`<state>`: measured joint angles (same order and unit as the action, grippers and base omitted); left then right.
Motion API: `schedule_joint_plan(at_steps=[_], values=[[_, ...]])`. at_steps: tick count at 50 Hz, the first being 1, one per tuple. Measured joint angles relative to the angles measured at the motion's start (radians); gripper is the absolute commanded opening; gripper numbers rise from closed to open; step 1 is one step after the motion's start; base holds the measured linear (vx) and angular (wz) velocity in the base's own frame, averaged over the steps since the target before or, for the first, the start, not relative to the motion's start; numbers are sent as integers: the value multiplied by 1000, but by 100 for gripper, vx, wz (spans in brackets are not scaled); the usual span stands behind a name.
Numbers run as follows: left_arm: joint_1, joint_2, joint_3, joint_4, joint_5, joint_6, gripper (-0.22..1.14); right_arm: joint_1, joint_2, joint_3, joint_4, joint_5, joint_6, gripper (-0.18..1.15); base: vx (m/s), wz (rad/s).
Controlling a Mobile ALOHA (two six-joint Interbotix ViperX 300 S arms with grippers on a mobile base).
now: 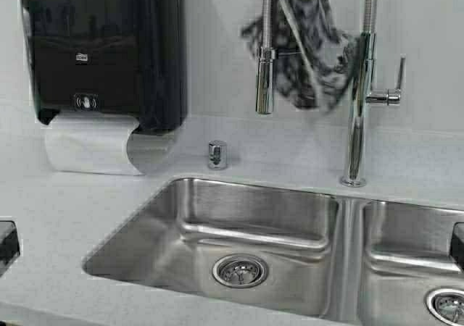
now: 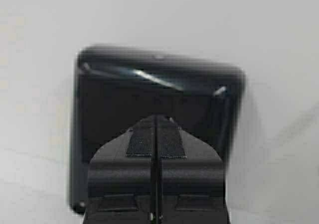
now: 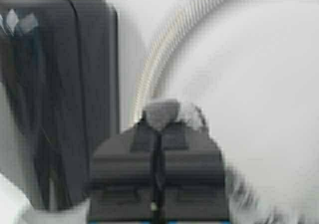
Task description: Get the cloth and wipe up the spill under the wine glass
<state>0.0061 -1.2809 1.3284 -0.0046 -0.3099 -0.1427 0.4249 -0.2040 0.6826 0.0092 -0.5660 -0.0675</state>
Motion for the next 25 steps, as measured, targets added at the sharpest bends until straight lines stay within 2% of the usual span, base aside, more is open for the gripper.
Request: schedule_joint_plan(at_steps=[13,25], values=[[-2,3,3,0,2,0,3,78,-80,-170,-23,192,2,6,-11,-6],[-2,5,5,0,0,0,3,156,-124,-207,-29,241,3,6,-13,-6]])
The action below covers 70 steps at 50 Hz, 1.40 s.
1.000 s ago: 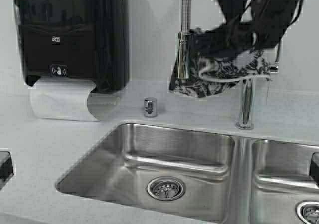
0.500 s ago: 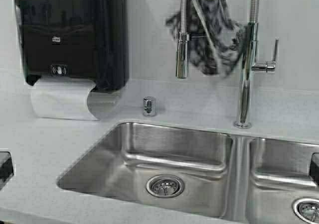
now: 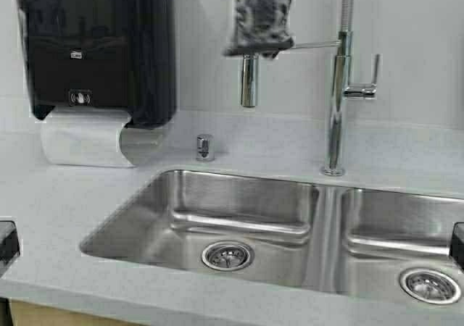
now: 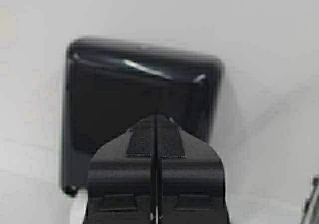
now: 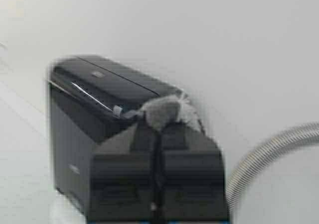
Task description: Get the cloth and wipe up the spill under the wine glass
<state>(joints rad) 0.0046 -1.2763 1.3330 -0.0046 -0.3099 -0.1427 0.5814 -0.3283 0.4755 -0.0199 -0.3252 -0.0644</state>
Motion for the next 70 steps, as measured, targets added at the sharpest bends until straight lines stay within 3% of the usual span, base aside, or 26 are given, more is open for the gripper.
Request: schedule_joint_plan(at_steps=[32,70], values=[[0,20,-5,0,43,-6,3,43,-40,74,-3,48,83,6,-11,16],[0,77,-25,0,75,-3,3,20,-40,238,3,-6,97,6,-11,49]])
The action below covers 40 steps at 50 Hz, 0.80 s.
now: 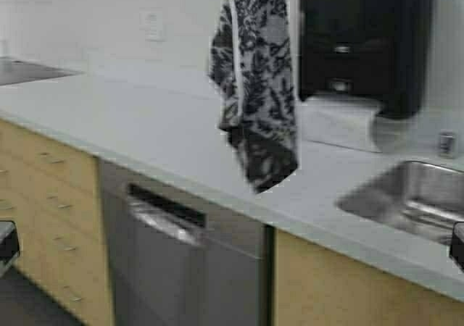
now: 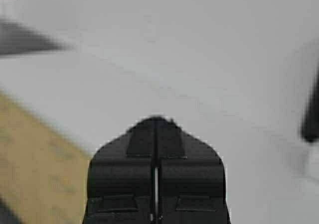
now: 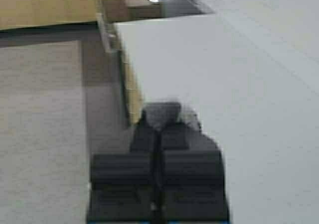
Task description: Get the cloth and wipe up the spill under the wine glass
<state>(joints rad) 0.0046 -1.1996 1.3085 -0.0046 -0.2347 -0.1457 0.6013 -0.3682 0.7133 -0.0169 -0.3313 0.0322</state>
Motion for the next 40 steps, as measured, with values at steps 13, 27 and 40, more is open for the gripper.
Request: schedule_joint_plan(at_steps=[13,27,40], values=[[0,34,-6,0,0,-5,3,-48,-2,23,0,-21,0,6,-10,49],[0,35,-8,0,0,-23,3,-84,0,35,8,-35,2,6,-10,48],[0,37,-8,0,0,-25,3,-86,0,37,8,-54,2,6,-9,45]])
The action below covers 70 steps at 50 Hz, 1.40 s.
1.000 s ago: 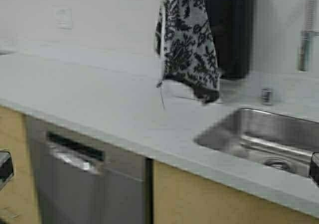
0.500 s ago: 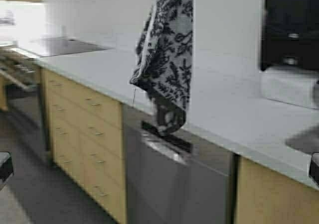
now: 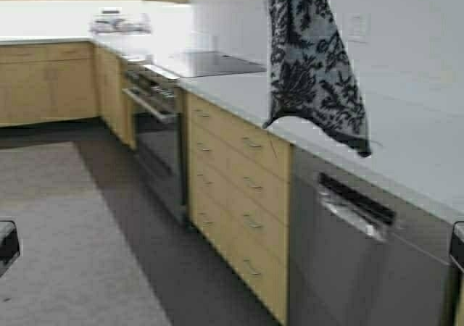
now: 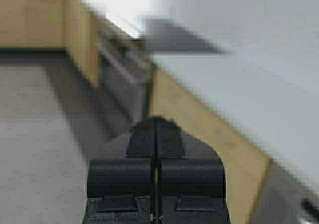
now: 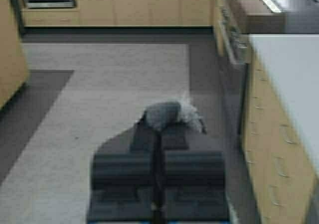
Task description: Get the cloth and wipe up the spill under the wine glass
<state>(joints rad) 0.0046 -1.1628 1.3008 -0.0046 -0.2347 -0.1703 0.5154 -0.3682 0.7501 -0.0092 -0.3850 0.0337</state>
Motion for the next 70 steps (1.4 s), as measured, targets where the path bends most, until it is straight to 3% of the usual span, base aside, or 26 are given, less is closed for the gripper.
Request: schedule_joint_plan(at_steps=[24,70], values=[[0,11,0,2,-14,-2,3,-84,5,35,-2,-20,-3,6,-6,50],[0,-5,0,3,-14,3,3,-81,11,35,0,-54,-2,6,-4,48]])
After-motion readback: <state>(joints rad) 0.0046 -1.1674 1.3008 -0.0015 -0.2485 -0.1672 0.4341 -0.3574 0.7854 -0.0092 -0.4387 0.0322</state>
